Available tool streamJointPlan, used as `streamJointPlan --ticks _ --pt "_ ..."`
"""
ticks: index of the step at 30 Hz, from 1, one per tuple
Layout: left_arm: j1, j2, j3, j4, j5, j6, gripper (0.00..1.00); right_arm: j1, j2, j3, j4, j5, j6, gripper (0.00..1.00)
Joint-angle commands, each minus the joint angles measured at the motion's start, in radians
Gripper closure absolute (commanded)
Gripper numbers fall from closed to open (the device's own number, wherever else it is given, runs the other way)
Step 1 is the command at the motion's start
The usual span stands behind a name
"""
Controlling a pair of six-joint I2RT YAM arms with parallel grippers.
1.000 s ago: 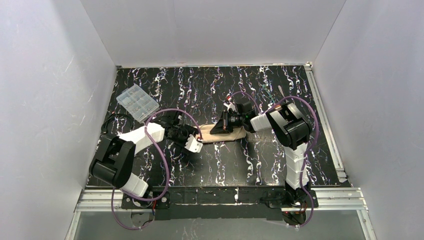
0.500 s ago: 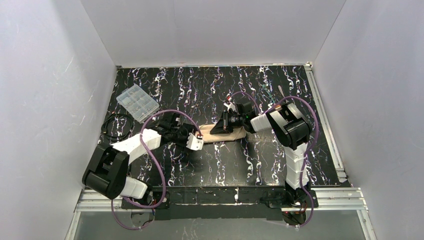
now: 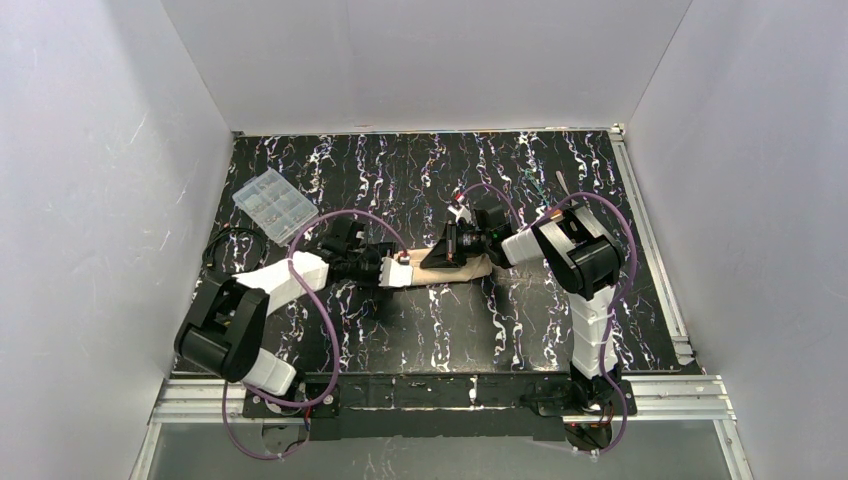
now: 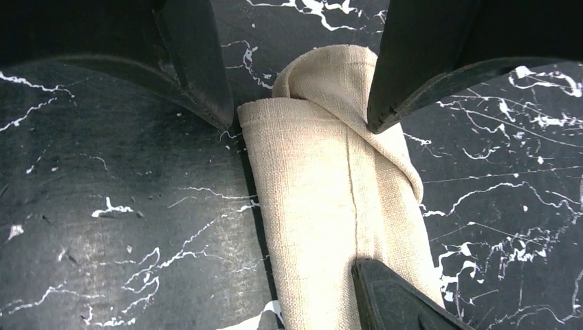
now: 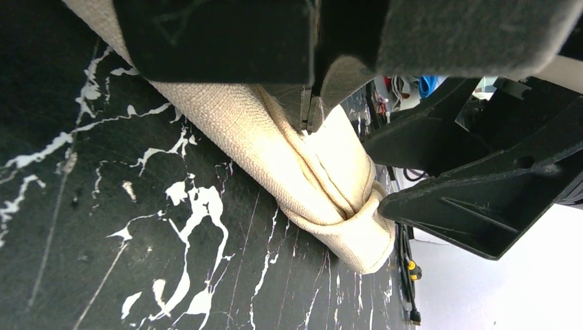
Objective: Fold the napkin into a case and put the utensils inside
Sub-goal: Turn over the smaller rectangle-folded napkin at the center of the board.
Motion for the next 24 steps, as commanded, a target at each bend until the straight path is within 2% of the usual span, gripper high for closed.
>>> streamJointPlan --ticks 1,4,11,19,24 --pt "-0.014 0.037 0.064 -0.053 0.004 -0.080 0.31 -0.008 -0.013 -0.023 0.011 0.010 0.001 0.99" --pt "-0.015 0.048 0.074 -0.062 -0.004 -0.079 0.34 -0.007 -0.016 -0.021 0.012 0.008 0.003 0.99" --pt "-0.020 0.092 0.078 -0.071 -0.049 -0.048 0.49 -0.008 -0.023 -0.026 0.037 0.003 0.023 0.99" --pt "-0.020 0.118 0.083 -0.035 -0.059 -0.081 0.59 -0.005 -0.058 -0.008 0.032 0.000 0.026 0.99" --pt "-0.020 0.118 0.082 -0.047 -0.059 -0.064 0.64 0.011 -0.059 0.061 -0.001 0.004 0.025 0.99"
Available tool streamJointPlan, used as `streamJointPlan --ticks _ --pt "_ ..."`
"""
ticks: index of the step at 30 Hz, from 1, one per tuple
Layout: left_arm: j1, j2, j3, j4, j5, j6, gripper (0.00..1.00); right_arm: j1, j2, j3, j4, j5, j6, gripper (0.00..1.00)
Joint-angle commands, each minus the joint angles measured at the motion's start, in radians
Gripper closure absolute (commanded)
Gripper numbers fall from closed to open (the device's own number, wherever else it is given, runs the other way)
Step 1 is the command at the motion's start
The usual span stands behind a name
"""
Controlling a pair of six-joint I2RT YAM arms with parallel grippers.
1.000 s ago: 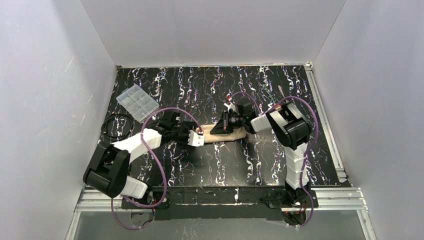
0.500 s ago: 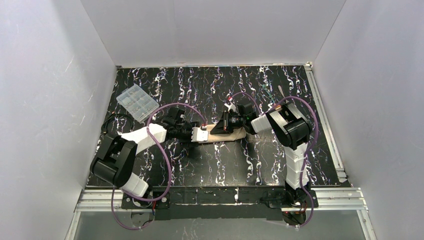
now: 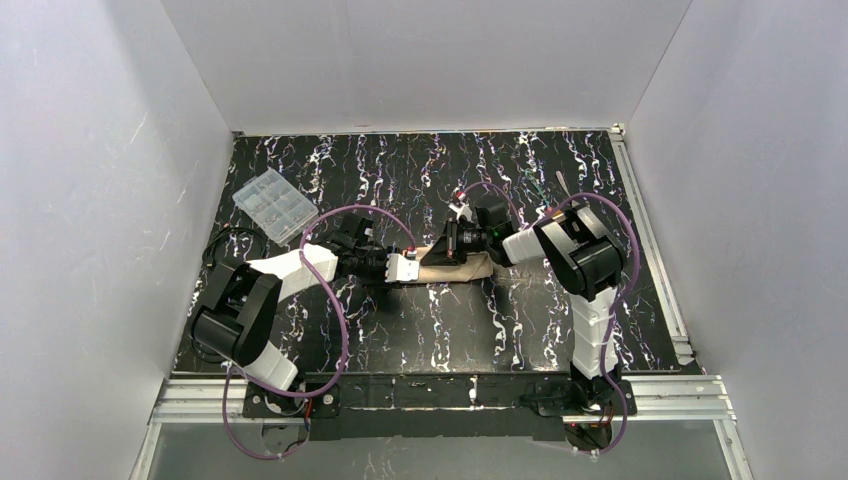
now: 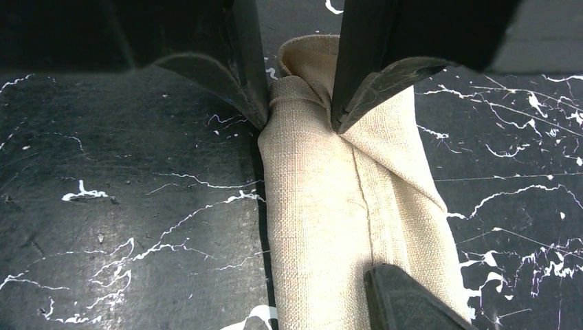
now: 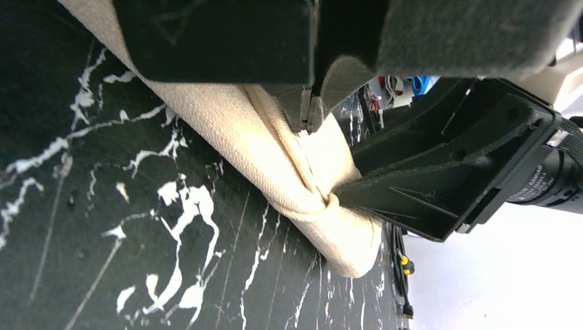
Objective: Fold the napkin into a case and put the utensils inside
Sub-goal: Turn over the smaller rectangle-folded napkin at the center of the board.
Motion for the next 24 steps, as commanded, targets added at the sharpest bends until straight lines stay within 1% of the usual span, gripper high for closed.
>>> streamJointPlan --ticks 1,5,9,14,19,22,24 --pt "-0.003 0.012 0.012 -0.031 -0.013 0.005 0.65 0.020 -0.036 0.091 -0.020 0.004 -0.001 0.99" --pt "-0.002 0.015 0.017 -0.035 -0.009 0.005 0.65 0.050 0.009 0.183 -0.018 0.010 0.030 0.99" --pt "-0.002 0.017 0.028 -0.053 -0.012 0.009 0.65 0.074 0.035 0.206 0.021 0.031 0.069 0.99" --pt "-0.002 0.011 0.027 -0.065 -0.002 0.017 0.66 0.103 0.099 0.247 0.018 0.057 0.077 0.99" --pt "-0.002 0.005 0.035 -0.074 -0.003 0.021 0.69 0.119 0.146 0.247 0.012 0.086 0.073 0.99" --pt "-0.003 0.004 0.050 -0.088 0.015 0.030 0.71 0.118 0.160 0.240 -0.038 0.120 0.034 0.99" --pt "-0.004 0.000 0.065 -0.108 0.030 0.031 0.70 0.119 0.165 0.230 -0.060 0.140 0.018 0.99"
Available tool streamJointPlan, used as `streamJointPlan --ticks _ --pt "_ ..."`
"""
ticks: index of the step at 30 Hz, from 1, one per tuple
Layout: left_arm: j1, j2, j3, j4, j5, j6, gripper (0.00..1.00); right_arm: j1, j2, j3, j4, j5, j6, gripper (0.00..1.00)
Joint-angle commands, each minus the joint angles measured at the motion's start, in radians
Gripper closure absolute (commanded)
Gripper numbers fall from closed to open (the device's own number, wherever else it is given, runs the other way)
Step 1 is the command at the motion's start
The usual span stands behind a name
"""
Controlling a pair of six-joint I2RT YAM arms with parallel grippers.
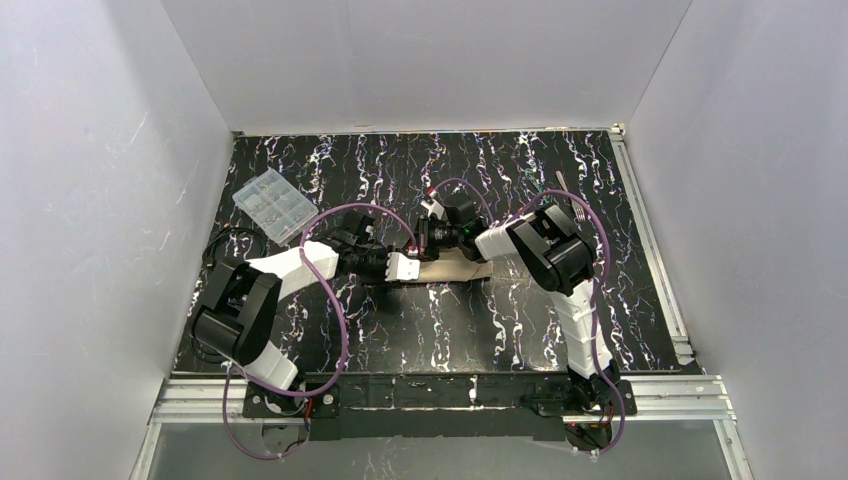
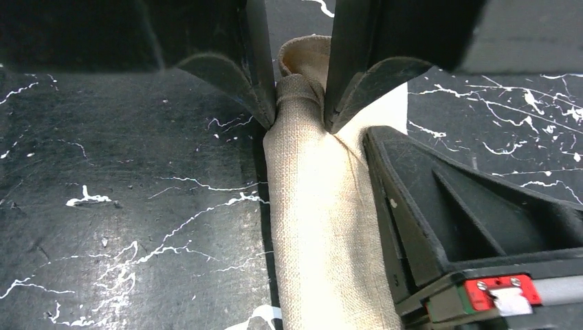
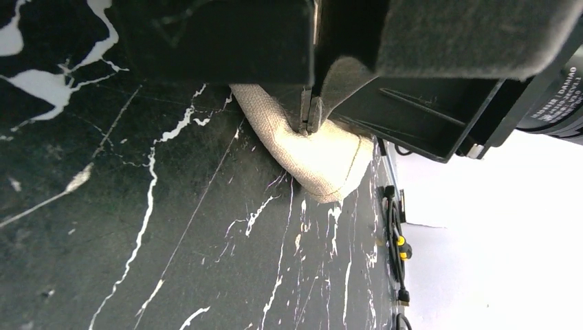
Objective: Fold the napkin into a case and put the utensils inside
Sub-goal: Turn over the smaller rectangle-folded napkin at the center of the board.
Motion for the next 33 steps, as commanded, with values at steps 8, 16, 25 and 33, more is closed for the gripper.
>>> streamJointPlan --ticks 8,16,25,33 --pt "-0.004 -0.062 0.039 -0.167 0.028 0.134 0.21 0.001 0.025 -0.039 -0.046 0.058 -0.061 0.99" --pt "-0.006 -0.035 0.033 -0.160 0.009 0.161 0.19 0.000 0.025 -0.050 -0.027 0.045 -0.051 0.99" --pt "-0.016 0.031 0.008 -0.119 -0.036 0.228 0.41 -0.009 0.036 -0.052 -0.025 0.036 -0.042 0.99" --pt "-0.051 0.104 0.054 -0.095 -0.098 0.168 0.57 -0.017 0.040 -0.060 -0.017 0.031 -0.037 0.99"
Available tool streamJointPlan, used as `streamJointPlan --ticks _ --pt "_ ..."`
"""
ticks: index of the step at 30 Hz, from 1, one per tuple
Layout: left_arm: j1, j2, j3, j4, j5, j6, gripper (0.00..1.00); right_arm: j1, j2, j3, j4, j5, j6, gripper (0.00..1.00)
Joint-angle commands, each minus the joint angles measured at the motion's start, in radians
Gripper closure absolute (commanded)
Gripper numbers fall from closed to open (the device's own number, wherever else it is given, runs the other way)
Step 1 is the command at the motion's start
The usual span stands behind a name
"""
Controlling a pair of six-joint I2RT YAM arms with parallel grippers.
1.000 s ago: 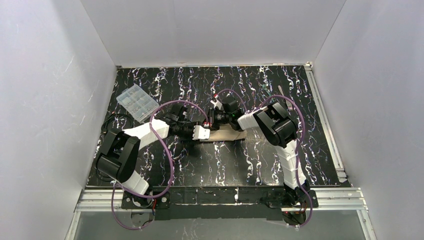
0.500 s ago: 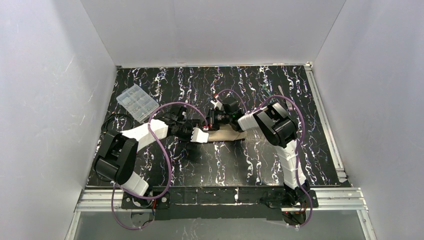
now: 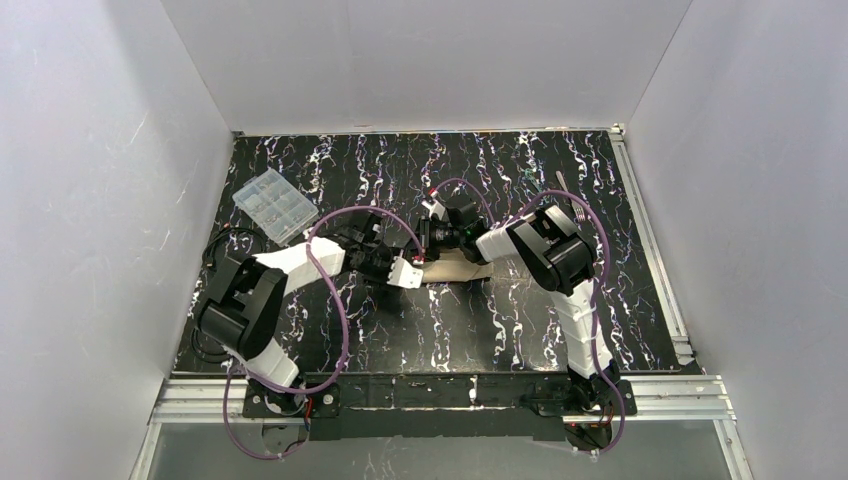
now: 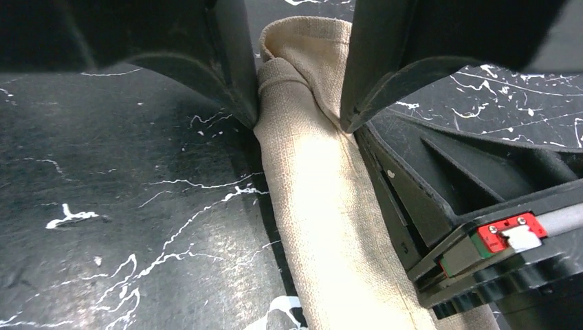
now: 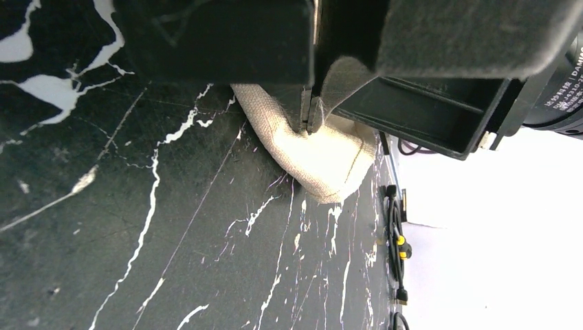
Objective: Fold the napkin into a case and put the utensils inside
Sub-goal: Turn over the smaller rectangle-folded napkin at the center of the board.
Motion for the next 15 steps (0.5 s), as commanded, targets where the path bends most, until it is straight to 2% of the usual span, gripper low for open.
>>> streamJointPlan --ticks 1,3,4,6,9,11,13,14,15 --pt "-0.023 0.083 0.012 -0.046 -0.080 -0.032 0.64 -0.016 0.038 -0.044 -0.055 0.024 -0.021 0.99" --pt "-0.023 0.100 0.031 -0.069 -0.090 -0.045 0.80 -0.020 0.031 -0.050 -0.053 0.022 -0.019 0.99" --pt "-0.023 0.106 0.040 -0.083 -0.096 -0.053 0.83 -0.023 0.026 -0.053 -0.053 0.021 -0.021 0.99" --pt "-0.023 0.110 0.052 -0.102 -0.105 -0.074 0.82 -0.027 0.020 -0.055 -0.056 0.020 -0.022 0.99" --pt "-0.023 0.090 0.040 -0.097 -0.114 -0.096 0.70 -0.028 0.017 -0.054 -0.065 0.020 -0.028 0.99" --pt "-0.023 0.086 0.024 -0.088 -0.132 -0.096 0.70 -0.028 0.019 -0.057 -0.068 0.020 -0.028 0.99" --pt "-0.024 0.103 0.038 -0.114 -0.156 -0.105 0.83 -0.029 0.017 -0.062 -0.067 0.020 -0.030 0.99" --pt "-0.024 0.119 0.056 -0.140 -0.165 -0.115 0.94 -0.028 0.016 -0.065 -0.068 0.019 -0.032 0.99" --pt "-0.024 0.135 0.079 -0.171 -0.173 -0.127 1.00 -0.029 0.013 -0.066 -0.068 0.018 -0.033 0.99"
